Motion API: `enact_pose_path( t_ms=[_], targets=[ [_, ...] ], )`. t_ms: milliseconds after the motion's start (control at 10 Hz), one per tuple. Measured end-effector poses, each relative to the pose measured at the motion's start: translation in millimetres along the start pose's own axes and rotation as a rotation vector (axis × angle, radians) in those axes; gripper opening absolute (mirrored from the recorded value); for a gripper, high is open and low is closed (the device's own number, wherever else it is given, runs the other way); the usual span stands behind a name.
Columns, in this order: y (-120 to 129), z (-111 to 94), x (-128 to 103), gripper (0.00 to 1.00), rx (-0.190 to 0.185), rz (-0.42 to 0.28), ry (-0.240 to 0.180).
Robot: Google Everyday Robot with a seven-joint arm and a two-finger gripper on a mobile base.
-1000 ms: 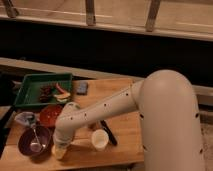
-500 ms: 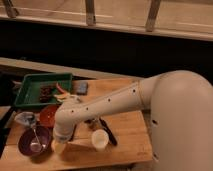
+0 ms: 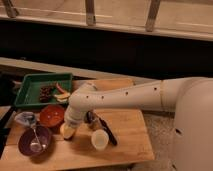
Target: Place apple in red bowl
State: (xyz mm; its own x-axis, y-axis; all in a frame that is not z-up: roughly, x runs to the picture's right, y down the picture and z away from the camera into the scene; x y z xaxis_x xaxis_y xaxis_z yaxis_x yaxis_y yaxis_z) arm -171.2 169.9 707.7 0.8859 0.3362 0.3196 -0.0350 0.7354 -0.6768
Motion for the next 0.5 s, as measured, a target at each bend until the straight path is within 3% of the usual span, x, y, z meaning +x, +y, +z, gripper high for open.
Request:
enact_pose_path(
  t_ms=[300,500],
  targets=[
    [-26.7,-41.0,-10.5,0.00,0.105,0.051,-0.038],
    [-42.2,-46.2,-20.4,0.00,0.153,0.047,-0.068]
  ],
)
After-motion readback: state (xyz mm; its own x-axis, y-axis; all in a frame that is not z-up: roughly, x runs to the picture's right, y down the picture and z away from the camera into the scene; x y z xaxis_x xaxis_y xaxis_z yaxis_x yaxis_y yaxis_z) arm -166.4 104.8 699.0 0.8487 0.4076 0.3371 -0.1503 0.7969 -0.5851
